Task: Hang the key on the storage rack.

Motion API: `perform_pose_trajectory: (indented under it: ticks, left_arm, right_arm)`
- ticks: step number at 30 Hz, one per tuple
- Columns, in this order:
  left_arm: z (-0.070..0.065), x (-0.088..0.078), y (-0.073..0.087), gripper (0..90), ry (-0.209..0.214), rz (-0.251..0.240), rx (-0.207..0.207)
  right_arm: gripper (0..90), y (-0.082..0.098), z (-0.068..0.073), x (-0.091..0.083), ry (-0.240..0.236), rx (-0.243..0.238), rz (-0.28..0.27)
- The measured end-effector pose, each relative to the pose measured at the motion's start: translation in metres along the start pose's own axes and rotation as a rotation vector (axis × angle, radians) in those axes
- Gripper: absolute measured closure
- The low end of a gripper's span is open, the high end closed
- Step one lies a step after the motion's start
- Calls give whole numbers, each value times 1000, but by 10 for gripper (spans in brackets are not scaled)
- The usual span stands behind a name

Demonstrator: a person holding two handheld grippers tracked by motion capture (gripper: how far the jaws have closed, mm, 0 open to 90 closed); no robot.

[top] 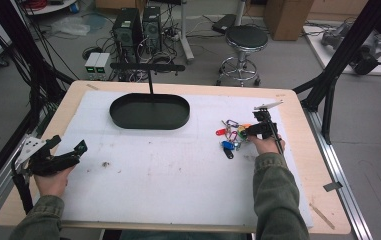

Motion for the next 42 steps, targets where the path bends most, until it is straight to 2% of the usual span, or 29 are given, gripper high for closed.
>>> perform_pose_trajectory:
  ticks: [2, 5, 13, 16, 19, 20, 22, 32, 36, 39, 42]
  left_arm:
    - [0, 0, 0, 17, 0, 1, -1]
    - [0, 0, 0, 17, -1, 1, 0]
    - [0, 0, 0, 17, -1, 0, -2]
    - [0, 0, 0, 17, 0, 1, -5]
    - [0, 0, 0, 17, 0, 0, -5]
    - [0, 1, 0, 17, 1, -2, -8]
    - [0, 1, 0, 17, 2, -3, -10]
    - [0, 1, 0, 17, 8, -6, -14]
    - [0, 1, 0, 17, 10, -12, -19]
    - [0, 1, 0, 17, 10, -12, -21]
    - [0, 1, 0, 17, 11, -15, -26]
  right_arm:
    - [789, 0, 1, -2, 13, 7, -10]
    - [850, -1, 4, -6, 17, -1, -31]
    - [861, -1, 6, -10, 27, -7, -35]
    - [864, -1, 7, -17, -11, 5, -60]
    - [865, -2, 7, -22, -21, -4, -80]
    - [865, -3, 8, -27, -36, -3, -103]
    - [866, -3, 9, -31, -54, -1, -114]
    - [872, -9, 25, -53, -115, -64, -197]
    - [873, -9, 27, -61, -146, -66, -227]
    - [873, -9, 27, -67, -153, -69, -230]
    - [873, -17, 33, -80, -169, -101, -263]
Point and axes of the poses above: each handheld gripper's, and its own axes: x roughly forward along the jaws, y roughly out of its underside, z roughly to its left, the point moved 3 cm from there along x, roughly forward along the jaws, and after that the axes turned 11 degrees about y, right-handed, at the moved point
